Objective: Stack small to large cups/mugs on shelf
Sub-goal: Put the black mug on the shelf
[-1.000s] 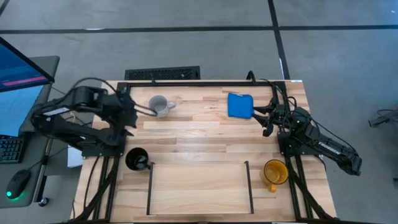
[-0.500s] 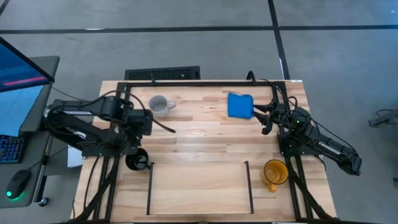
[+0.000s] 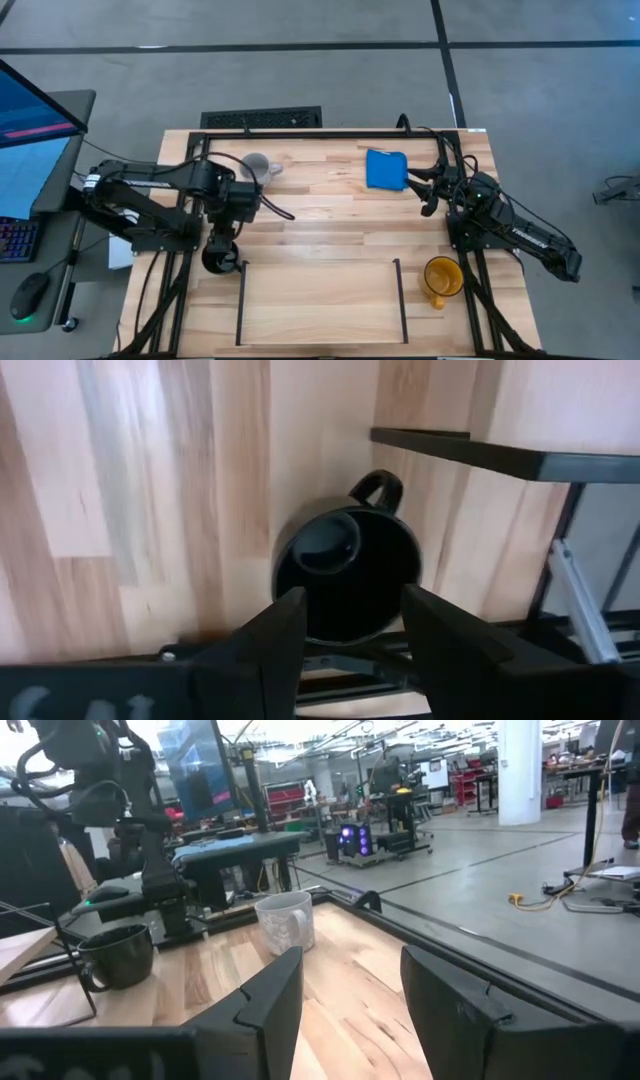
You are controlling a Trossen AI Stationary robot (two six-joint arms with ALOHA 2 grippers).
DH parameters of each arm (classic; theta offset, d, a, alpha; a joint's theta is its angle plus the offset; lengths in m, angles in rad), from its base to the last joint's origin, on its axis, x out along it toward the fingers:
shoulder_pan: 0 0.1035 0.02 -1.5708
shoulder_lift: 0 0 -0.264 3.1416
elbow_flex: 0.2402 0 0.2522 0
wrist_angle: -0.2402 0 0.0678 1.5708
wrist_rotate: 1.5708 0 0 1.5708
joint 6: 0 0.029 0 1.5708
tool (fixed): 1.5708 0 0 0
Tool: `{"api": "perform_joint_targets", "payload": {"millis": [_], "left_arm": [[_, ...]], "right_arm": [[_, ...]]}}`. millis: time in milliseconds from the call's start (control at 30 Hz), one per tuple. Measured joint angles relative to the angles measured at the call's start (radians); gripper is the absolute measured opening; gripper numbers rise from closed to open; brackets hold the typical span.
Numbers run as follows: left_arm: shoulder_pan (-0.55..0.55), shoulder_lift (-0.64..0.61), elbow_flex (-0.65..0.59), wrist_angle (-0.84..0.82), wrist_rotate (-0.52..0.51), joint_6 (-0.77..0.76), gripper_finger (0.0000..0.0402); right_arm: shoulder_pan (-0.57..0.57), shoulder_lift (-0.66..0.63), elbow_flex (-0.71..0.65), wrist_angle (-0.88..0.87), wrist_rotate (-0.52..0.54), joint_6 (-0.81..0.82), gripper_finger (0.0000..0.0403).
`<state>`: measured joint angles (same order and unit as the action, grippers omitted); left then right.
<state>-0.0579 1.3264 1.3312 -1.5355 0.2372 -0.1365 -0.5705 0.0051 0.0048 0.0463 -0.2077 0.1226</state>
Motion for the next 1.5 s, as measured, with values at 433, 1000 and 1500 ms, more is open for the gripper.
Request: {"api": "perform_joint_targets", "payload": {"millis": [433,1000,1500], "left_arm": [[-0.006,-0.004,0.000,0.088,0.002,-0.102,0.0158],[-0.186,-0.004,0.000,0.088,-0.121,0.065,0.0158],[-0.266,0.090,0.000,0.085,-0.156,0.073,0.0157]], "right_arm": [[0.000,0.000,0.000,0.000,0.000,0.000,0.0192],[0.000,0.000,0.000,0.000,0.000,0.000,0.0193],[0.000,0.001,0.000,0.000,0.000,0.000,0.0194]]}}
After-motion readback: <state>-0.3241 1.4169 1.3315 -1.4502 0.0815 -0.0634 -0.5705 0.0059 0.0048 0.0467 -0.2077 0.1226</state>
